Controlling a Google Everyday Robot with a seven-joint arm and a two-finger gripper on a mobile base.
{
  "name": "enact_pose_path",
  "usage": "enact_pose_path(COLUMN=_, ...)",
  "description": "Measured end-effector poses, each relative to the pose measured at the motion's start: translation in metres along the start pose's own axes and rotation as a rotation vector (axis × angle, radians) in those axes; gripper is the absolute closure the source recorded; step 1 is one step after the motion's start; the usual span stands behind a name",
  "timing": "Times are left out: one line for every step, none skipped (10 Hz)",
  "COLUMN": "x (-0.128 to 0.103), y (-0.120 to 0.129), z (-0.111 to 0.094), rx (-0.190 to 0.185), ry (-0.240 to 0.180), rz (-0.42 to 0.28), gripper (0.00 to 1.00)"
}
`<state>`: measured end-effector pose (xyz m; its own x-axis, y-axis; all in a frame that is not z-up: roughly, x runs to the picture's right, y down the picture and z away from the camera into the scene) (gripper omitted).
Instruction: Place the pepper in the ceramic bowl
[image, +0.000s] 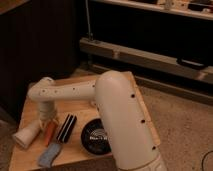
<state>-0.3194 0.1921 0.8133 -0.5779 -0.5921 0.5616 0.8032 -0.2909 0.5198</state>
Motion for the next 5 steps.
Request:
enact_pose_path(x=-0.0003, y=0.0, z=0.0012, rx=-0.001, ry=-0.002, rz=0.0, gripper=0.42)
enact_pose_path(x=-0.0008, y=-0.0002, z=0.0022, rx=-0.001, ry=-0.004, rz=0.0, gripper=0.42)
enact_pose_path(x=-0.0011, y=-0.0002, z=0.0026, rx=-0.002, ry=-0.005, rz=0.002, gripper=0.42)
enact_pose_path(x=-0.0012, y=0.0004, z=0.0032, rx=-0.003, ry=-0.006, rz=0.005, gripper=0.42)
enact_pose_path(x=-0.0013, y=0.0008, z=0.0041, rx=-0.004, ry=-0.007, rz=0.007, gripper=0.42)
